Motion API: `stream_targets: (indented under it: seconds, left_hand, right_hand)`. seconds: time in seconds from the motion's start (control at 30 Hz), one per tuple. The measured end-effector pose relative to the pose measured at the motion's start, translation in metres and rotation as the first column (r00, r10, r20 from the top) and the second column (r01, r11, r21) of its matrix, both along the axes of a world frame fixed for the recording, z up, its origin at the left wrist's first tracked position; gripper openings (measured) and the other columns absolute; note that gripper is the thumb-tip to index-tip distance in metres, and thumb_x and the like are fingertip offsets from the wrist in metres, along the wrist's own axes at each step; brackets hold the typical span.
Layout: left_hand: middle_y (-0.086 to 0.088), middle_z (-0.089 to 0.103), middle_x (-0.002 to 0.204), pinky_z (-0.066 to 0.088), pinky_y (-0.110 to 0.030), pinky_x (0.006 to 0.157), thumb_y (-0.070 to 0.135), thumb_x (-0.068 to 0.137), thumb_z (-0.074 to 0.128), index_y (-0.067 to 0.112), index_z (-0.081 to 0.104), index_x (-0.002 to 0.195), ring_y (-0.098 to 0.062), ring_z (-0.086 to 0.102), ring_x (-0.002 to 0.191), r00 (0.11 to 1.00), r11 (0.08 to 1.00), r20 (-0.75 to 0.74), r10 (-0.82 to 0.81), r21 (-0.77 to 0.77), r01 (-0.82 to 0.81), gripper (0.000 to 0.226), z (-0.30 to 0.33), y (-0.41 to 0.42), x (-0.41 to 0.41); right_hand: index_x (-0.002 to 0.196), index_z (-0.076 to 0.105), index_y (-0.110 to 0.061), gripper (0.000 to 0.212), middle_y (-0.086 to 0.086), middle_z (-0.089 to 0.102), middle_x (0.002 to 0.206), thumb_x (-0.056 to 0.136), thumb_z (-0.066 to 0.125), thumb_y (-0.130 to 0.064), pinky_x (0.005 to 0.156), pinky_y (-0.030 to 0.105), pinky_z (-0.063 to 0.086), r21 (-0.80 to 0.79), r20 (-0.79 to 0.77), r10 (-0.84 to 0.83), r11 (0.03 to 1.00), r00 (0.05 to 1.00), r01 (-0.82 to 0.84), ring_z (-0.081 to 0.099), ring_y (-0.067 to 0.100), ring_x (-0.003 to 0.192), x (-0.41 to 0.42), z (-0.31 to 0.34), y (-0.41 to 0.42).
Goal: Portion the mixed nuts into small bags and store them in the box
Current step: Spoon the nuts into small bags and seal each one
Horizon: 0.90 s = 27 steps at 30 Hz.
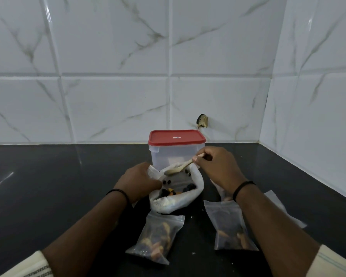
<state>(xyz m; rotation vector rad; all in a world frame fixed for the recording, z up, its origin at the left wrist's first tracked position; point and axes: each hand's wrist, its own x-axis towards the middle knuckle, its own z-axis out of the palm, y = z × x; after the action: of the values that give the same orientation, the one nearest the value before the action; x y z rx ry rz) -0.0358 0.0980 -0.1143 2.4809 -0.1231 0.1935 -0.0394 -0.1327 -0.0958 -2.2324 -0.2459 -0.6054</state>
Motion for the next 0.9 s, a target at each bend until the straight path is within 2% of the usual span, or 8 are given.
stream_targets:
  seconds: [0.13,0.2,0.3,0.53,0.6,0.73,0.8,0.9]
  left_hand:
    - [0.005,0.066,0.093,0.053,-0.031,0.082,0.026,0.073,0.073,0.026,0.062,0.099,-0.013,0.062,0.089,0.999,0.999,-0.001,0.032,-0.006,-0.032,0.028,0.000,0.002,0.001]
    - [0.005,0.066,0.093,0.053,-0.033,0.083,0.025,0.072,0.071,0.025,0.063,0.100,-0.015,0.063,0.089,0.999,0.999,0.021,0.049,-0.007,-0.049,0.029,-0.001,0.001,0.001]
    - [0.006,0.065,0.091,0.054,-0.036,0.082,0.025,0.073,0.070,0.025,0.062,0.099,-0.015,0.063,0.086,0.997,0.998,0.054,0.057,-0.005,-0.057,0.027,-0.004,-0.001,0.001]
    - [0.005,0.063,0.097,0.054,-0.036,0.079,0.028,0.076,0.066,0.025,0.056,0.106,-0.016,0.061,0.086,0.997,0.996,0.070,0.009,0.089,-0.015,0.032,-0.005,-0.005,0.001]
    - [0.004,0.064,0.100,0.054,-0.036,0.079,0.029,0.077,0.066,0.026,0.053,0.108,-0.017,0.062,0.087,0.998,0.990,0.064,-0.026,0.142,0.017,0.034,-0.005,-0.006,0.001]
    - [0.001,0.063,0.101,0.053,-0.035,0.077,0.027,0.078,0.065,0.026,0.051,0.111,-0.021,0.062,0.089,0.997,0.983,0.060,-0.055,0.177,0.044,0.036,-0.005,-0.005,0.000]
    - [0.002,0.063,0.100,0.054,-0.036,0.078,0.027,0.077,0.065,0.027,0.051,0.110,-0.020,0.062,0.088,0.997,0.985,0.055,-0.057,0.167,0.047,0.036,-0.005,-0.004,0.000]
    - [0.003,0.064,0.099,0.054,-0.036,0.078,0.027,0.076,0.064,0.028,0.051,0.109,-0.019,0.062,0.088,0.996,0.988,0.069,-0.053,0.150,0.042,0.036,-0.006,-0.003,0.000]
  right_hand:
    - [0.084,0.070,-0.010,0.016,0.003,0.070,0.073,0.093,0.066,-0.022,0.064,0.033,0.056,0.166,-0.014,0.068,0.984,0.998,-0.065,0.065,0.016,0.063,0.001,0.002,0.002]
    - [0.088,0.067,-0.004,0.019,0.010,0.072,0.076,0.097,0.060,-0.019,0.060,0.033,0.058,0.304,-0.062,0.108,0.949,0.992,-0.085,0.066,0.018,0.061,-0.001,0.004,0.005]
    - [0.089,0.063,-0.001,0.022,0.017,0.071,0.075,0.101,0.054,-0.017,0.052,0.030,0.052,0.458,-0.136,0.197,0.881,0.971,-0.115,0.061,0.022,0.058,-0.006,0.008,0.010]
    - [0.092,0.064,-0.001,0.022,0.018,0.074,0.080,0.100,0.056,-0.019,0.045,0.024,0.046,0.288,-0.320,0.262,0.942,0.910,-0.170,0.056,0.014,0.049,-0.011,-0.007,0.027]
    - [0.089,0.064,-0.003,0.022,0.014,0.074,0.076,0.099,0.058,-0.021,0.046,0.023,0.045,0.222,-0.277,0.206,0.964,0.938,-0.146,0.057,0.010,0.047,-0.009,-0.006,0.026]
    - [0.078,0.060,-0.011,0.024,0.003,0.072,0.071,0.097,0.060,-0.026,0.053,0.016,0.044,0.036,-0.034,-0.046,0.998,0.998,0.047,0.059,0.001,0.049,-0.006,-0.003,0.025]
    - [0.079,0.061,-0.010,0.024,0.003,0.071,0.071,0.097,0.060,-0.026,0.054,0.015,0.046,0.076,0.025,-0.070,0.995,0.997,0.068,0.059,0.002,0.050,-0.006,-0.002,0.025]
    - [0.081,0.062,-0.007,0.023,0.005,0.072,0.070,0.098,0.059,-0.023,0.055,0.016,0.046,0.165,0.025,-0.040,0.986,0.999,0.035,0.058,0.000,0.047,-0.007,0.001,0.023]
